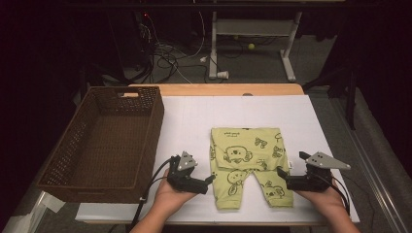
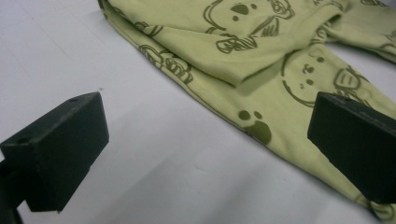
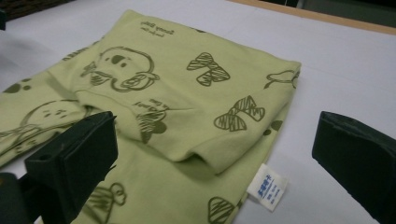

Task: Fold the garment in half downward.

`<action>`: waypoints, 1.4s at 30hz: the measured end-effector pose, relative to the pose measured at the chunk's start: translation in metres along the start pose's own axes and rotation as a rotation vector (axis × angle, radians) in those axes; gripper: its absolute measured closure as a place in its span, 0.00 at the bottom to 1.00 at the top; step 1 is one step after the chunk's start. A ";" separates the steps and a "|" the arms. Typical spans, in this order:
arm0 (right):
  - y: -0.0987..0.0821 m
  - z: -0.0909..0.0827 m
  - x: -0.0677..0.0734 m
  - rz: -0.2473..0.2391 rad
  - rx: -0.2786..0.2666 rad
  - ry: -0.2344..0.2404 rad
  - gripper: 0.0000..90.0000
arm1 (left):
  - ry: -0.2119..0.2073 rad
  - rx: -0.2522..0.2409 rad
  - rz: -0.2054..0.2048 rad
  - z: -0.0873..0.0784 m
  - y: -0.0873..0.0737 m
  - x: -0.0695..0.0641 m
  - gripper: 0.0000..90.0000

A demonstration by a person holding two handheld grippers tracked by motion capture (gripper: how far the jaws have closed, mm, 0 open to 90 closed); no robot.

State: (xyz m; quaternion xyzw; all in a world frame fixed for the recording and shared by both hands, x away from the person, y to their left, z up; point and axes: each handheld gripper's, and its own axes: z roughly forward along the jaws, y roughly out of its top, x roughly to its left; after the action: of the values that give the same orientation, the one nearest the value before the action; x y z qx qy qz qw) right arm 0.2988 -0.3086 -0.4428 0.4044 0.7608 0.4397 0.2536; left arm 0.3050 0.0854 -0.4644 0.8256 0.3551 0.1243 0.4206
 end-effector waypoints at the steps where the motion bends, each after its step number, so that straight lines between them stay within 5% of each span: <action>1: -0.001 -0.003 0.003 -0.003 -0.003 0.005 0.04 | -0.005 0.000 0.002 -0.001 -0.001 -0.001 0.00; 6: -0.008 -0.018 0.019 -0.036 0.007 0.034 0.23 | -0.008 -0.017 -0.030 -0.004 -0.005 -0.001 0.00; 10: -0.011 -0.027 0.033 -0.071 0.037 0.125 0.54 | -0.006 -0.024 -0.018 -0.007 -0.006 -0.005 0.00; 14: -0.015 -0.028 0.056 -0.150 0.114 0.216 0.68 | -0.014 -0.021 -0.015 -0.005 -0.006 -0.007 0.00; 18: -0.022 -0.027 0.072 -0.189 0.178 0.238 0.75 | -0.022 -0.023 -0.015 -0.005 -0.008 -0.010 0.00; 21: -0.027 -0.018 0.078 -0.232 0.249 0.210 0.79 | -0.027 -0.022 -0.009 -0.004 -0.007 -0.011 0.00; 24: -0.025 -0.014 0.080 -0.251 0.257 0.184 0.91 | -0.033 -0.022 -0.012 -0.003 -0.007 -0.011 0.00; 27: -0.023 -0.016 0.083 -0.289 0.251 0.176 0.95 | -0.037 -0.019 -0.012 -0.001 -0.006 -0.010 0.00; 35: -0.011 -0.018 0.096 -0.295 0.205 0.207 0.95 | -0.044 -0.035 -0.023 -0.003 -0.004 -0.010 0.00; 42: -0.010 -0.003 0.108 -0.319 0.241 0.229 0.94 | -0.042 -0.042 -0.030 -0.003 -0.003 -0.007 0.00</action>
State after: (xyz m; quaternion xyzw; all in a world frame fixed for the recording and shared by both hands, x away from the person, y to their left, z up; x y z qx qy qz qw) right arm 0.2339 -0.2223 -0.4539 0.2540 0.8859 0.3429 0.1816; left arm 0.2968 0.0837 -0.4641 0.8136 0.3558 0.1080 0.4469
